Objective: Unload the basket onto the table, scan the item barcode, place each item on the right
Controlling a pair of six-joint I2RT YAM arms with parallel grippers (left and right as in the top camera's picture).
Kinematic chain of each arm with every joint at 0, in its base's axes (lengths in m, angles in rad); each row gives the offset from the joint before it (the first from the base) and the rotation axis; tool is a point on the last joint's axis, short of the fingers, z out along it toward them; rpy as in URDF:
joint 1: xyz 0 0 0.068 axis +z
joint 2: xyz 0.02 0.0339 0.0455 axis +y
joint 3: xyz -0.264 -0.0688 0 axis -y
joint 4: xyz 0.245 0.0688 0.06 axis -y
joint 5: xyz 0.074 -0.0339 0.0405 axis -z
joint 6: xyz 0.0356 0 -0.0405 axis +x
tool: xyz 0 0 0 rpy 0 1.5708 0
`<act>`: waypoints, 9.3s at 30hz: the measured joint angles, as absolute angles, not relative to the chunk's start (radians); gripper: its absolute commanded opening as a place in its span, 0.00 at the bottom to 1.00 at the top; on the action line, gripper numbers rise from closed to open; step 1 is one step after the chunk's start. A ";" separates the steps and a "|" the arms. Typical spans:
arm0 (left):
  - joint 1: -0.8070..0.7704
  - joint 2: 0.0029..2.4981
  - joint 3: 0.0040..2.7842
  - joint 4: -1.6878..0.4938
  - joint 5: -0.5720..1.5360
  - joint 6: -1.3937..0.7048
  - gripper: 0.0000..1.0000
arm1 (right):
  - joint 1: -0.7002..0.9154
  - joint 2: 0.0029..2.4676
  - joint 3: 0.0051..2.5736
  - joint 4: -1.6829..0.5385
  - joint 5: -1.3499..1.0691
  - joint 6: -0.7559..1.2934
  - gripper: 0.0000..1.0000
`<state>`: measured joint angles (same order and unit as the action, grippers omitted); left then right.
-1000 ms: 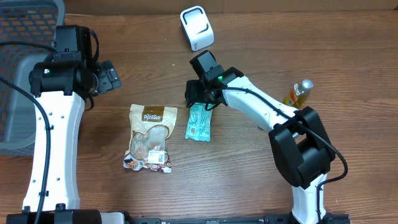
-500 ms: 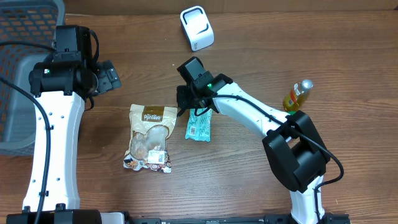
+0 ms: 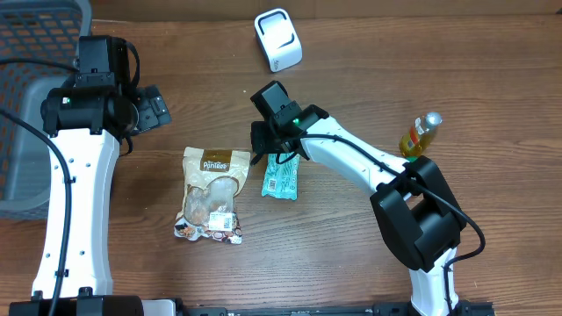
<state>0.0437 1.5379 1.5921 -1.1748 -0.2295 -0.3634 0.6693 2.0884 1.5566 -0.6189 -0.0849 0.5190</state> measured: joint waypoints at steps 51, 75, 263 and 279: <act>0.044 1.538 1.592 -1.175 -0.229 -0.363 0.99 | 0.615 2.060 1.494 -0.853 0.008 0.654 0.40; 0.044 1.538 1.592 -1.174 -0.229 -0.363 0.99 | 0.441 1.968 1.494 -1.097 0.015 0.457 0.80; 0.044 1.538 1.592 -1.175 -0.229 -0.363 0.99 | 0.443 1.968 1.280 -0.728 -0.304 0.131 0.61; 0.044 1.538 1.592 -1.174 -0.229 -0.363 1.00 | 0.510 1.968 1.280 -0.726 -0.226 0.187 0.58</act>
<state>0.0437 1.5383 1.5921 -1.1744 -0.2295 -0.3634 0.5098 1.9678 1.2804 -0.7261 -0.2256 0.1871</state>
